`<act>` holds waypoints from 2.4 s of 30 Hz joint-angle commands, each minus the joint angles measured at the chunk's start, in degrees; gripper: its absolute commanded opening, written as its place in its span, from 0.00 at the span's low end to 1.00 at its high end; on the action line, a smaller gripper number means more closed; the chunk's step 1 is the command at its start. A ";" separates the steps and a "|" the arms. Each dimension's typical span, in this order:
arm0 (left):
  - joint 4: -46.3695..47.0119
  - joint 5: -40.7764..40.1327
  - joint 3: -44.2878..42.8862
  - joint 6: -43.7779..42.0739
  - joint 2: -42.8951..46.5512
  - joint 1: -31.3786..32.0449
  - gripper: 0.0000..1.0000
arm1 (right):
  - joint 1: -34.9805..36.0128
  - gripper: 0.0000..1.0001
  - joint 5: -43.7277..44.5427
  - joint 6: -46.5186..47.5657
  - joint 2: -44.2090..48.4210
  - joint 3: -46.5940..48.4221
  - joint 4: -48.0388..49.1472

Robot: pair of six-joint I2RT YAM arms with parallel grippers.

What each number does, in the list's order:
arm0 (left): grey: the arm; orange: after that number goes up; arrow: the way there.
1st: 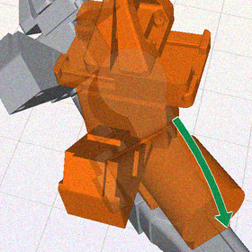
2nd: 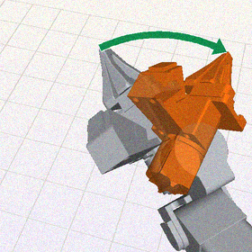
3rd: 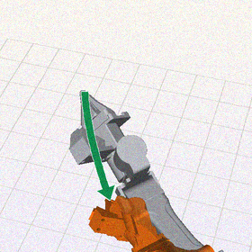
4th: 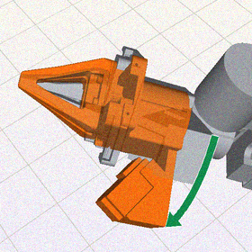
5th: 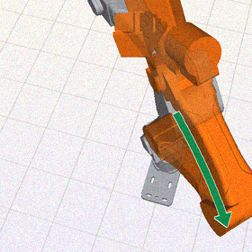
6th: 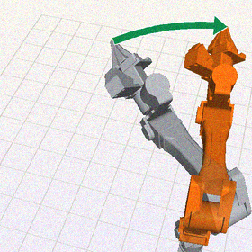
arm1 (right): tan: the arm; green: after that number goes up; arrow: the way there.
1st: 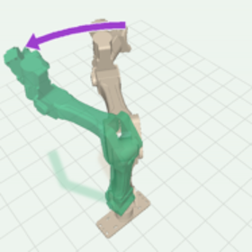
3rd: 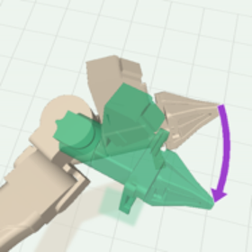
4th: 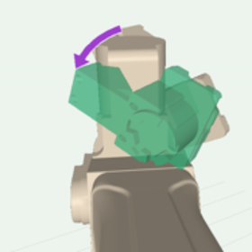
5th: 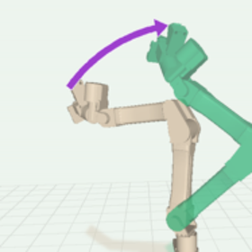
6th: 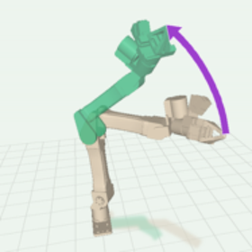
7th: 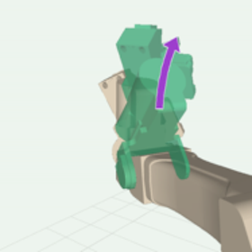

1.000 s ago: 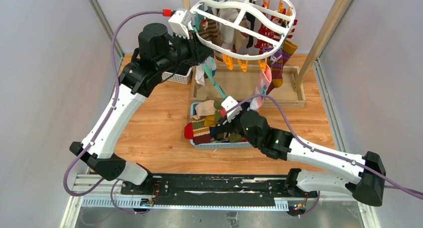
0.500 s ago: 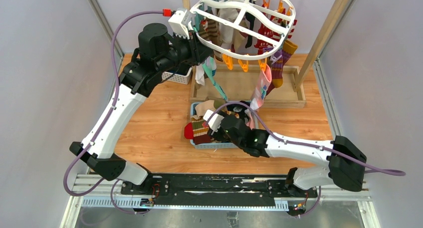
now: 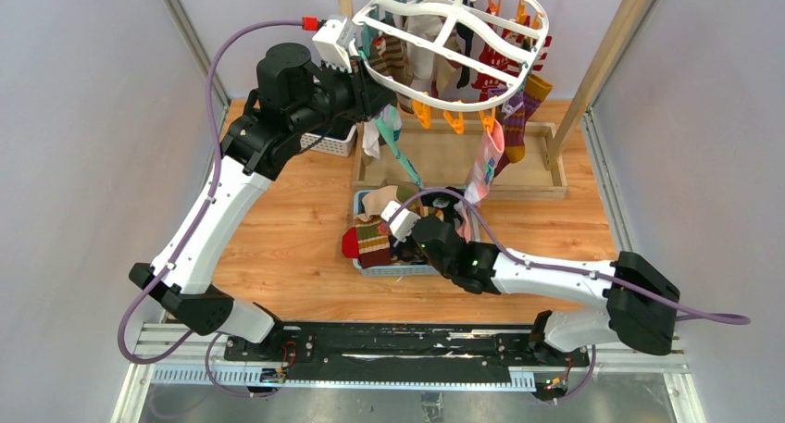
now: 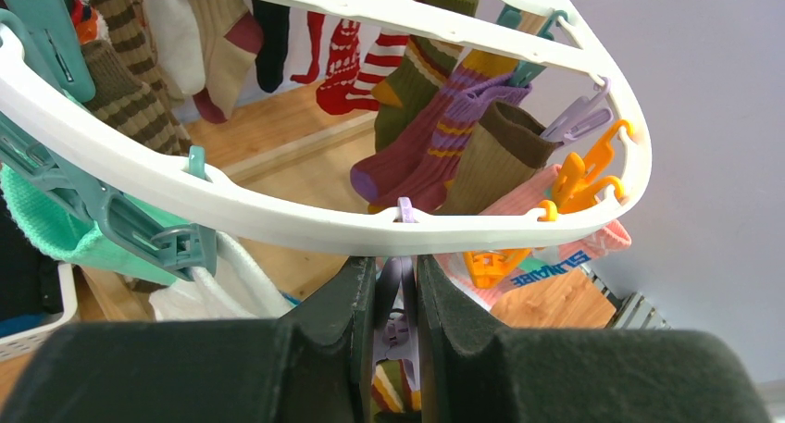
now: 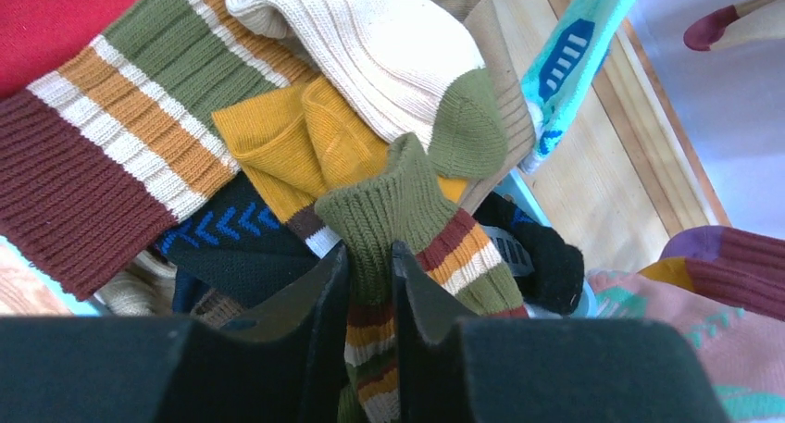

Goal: Clip the socks to the hanger
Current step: Pick up the sock from the bin, then clamp the sock onto the hanger.

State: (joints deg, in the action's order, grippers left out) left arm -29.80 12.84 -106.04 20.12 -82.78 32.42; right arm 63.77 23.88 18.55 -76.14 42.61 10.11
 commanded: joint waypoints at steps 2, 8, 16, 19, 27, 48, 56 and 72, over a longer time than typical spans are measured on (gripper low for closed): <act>-2.96 1.31 0.83 -0.81 1.42 -0.19 0.00 | 0.39 0.20 -0.02 -1.81 5.71 -2.15 2.75; -2.90 1.35 0.88 -0.96 1.59 -0.24 0.00 | 0.30 0.10 -3.17 -3.32 10.14 -4.35 4.49; -2.91 1.66 1.10 -0.72 1.57 -0.22 0.00 | 0.29 0.07 -6.47 -9.57 16.72 -3.43 9.20; -2.97 1.90 1.19 -0.53 1.52 -0.23 0.00 | 0.30 0.08 -4.98 -11.73 18.34 -2.67 14.39; -2.92 2.14 1.52 -0.27 1.76 -0.19 0.00 | -0.57 0.08 -5.55 -16.62 15.34 1.33 23.97; -0.25 2.00 4.28 1.81 1.74 -0.19 0.00 | -0.75 0.07 6.57 -15.98 0.83 10.46 46.02; -0.30 2.30 4.35 1.65 1.57 -0.22 0.00 | -0.78 0.07 6.23 -16.13 -0.95 12.21 46.44; -0.34 2.02 4.00 1.68 1.36 -0.18 0.00 | -0.75 0.07 6.17 -14.82 -3.55 15.41 46.83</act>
State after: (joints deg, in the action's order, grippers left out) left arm -27.14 13.47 -102.50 22.11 -82.32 32.40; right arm 63.61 29.63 3.01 -78.87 55.37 54.19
